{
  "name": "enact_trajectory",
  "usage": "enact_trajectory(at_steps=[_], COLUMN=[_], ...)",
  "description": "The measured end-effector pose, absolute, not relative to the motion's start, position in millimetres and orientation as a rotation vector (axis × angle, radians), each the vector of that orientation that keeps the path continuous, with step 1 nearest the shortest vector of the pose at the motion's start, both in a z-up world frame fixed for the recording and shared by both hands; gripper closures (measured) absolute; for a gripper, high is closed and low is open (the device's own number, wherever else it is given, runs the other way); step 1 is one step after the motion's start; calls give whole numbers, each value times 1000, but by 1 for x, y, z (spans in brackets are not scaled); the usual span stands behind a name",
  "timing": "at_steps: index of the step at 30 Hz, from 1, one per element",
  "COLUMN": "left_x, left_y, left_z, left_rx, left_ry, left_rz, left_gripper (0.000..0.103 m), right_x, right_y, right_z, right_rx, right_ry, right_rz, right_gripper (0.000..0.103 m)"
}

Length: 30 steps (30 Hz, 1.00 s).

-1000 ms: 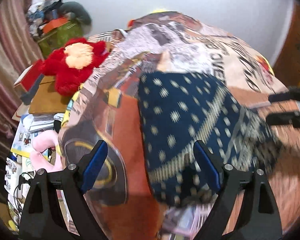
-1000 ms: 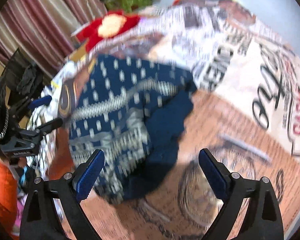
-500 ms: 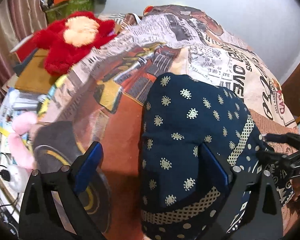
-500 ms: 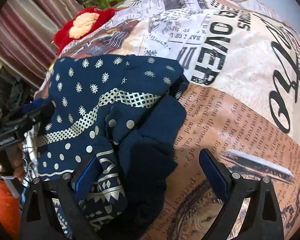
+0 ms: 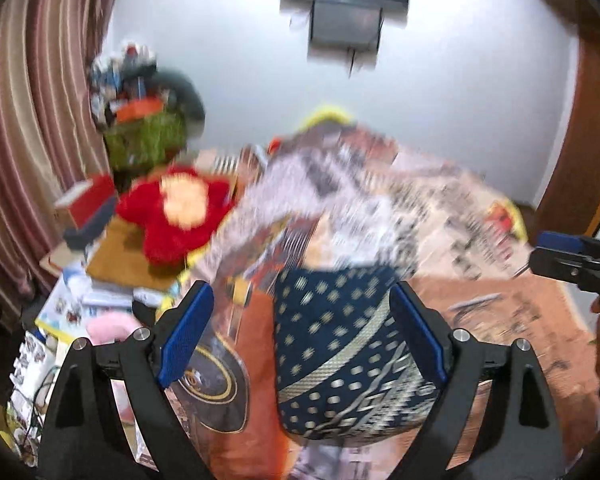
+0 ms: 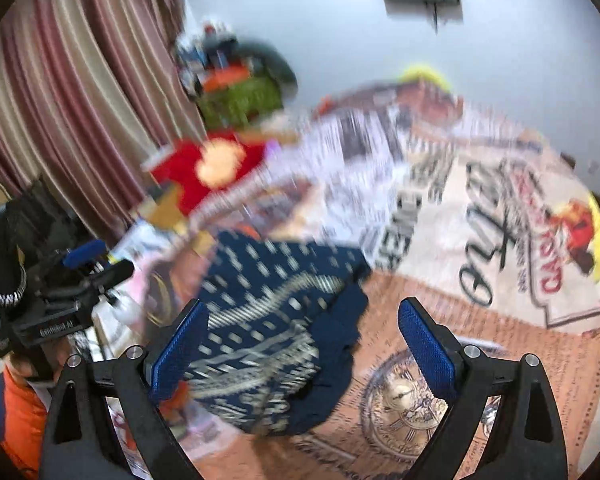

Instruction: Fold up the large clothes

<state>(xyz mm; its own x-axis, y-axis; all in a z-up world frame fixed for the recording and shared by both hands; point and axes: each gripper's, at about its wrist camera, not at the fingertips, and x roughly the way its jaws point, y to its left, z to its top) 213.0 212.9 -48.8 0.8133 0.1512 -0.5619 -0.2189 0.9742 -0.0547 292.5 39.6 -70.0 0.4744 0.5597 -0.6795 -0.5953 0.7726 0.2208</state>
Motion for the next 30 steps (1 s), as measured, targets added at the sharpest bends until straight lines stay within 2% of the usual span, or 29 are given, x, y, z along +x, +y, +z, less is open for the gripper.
enact_trajectory(at_steps=[7, 16, 21, 30], left_x=[140, 69, 52, 47], left_y=[168, 127, 119, 121], left_z=[18, 34, 23, 13], left_rx=[-119, -104, -114, -153], left_ry=[359, 205, 199, 227], left_rz=[133, 183, 209, 204], left_gripper=[13, 13, 13, 13], right_x=[215, 108, 73, 64], right_y=[10, -19, -22, -23], right_z=[13, 51, 43, 32], right_rx=[29, 37, 15, 24], right_ry=[521, 255, 210, 268], right_rz=[745, 724, 686, 681], right_gripper=[8, 8, 7, 7])
